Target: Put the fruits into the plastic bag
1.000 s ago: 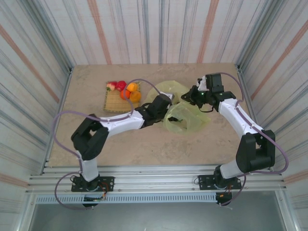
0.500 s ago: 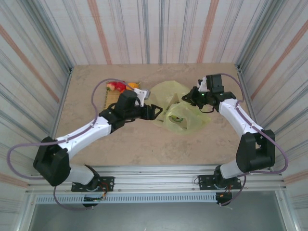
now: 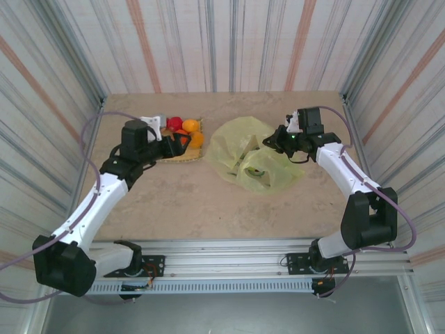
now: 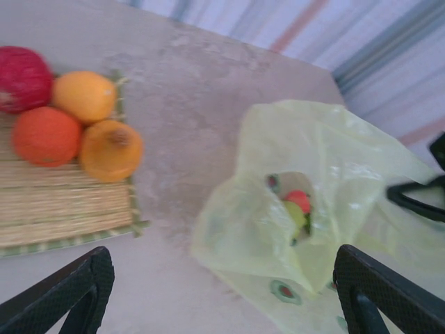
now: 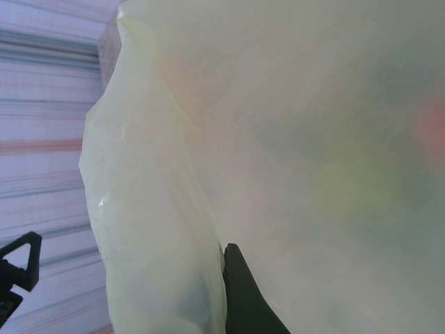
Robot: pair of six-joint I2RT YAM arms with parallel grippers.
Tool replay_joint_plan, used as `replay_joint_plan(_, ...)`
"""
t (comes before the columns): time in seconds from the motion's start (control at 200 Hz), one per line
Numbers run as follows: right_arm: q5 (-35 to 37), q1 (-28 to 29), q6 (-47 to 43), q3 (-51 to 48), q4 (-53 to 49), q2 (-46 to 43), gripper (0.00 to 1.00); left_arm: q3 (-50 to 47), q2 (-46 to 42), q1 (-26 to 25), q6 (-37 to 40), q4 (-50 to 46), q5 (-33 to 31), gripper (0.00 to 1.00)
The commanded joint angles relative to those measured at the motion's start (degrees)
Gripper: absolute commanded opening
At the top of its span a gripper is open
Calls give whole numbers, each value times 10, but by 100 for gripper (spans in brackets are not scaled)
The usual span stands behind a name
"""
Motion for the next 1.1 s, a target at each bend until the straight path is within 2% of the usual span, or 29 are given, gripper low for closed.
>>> replay_joint_plan(0.0, 0, -3, -17, -2, -10, -3, 0, 35, 22, 24, 24, -40, -12, 86)
replay_joint_plan(0.235, -3, -3, -17, -2, -3, 5, 0, 122, 154, 12, 43, -81, -37, 86)
replay_joint_plan(0.501, -6, -6, -22, 0, -2, 14, 0, 259, 319, -48, 104, -145, -142, 85)
replay_joint_plan(0.852, -15, -14, -24, -4, 0, 21, 0, 431, 496, -84, 167, -236, -280, 86)
replay_joint_plan(1.097, -18, -17, -24, -6, 3, 27, 0, 477, 554, -86, 189, -247, -279, 86)
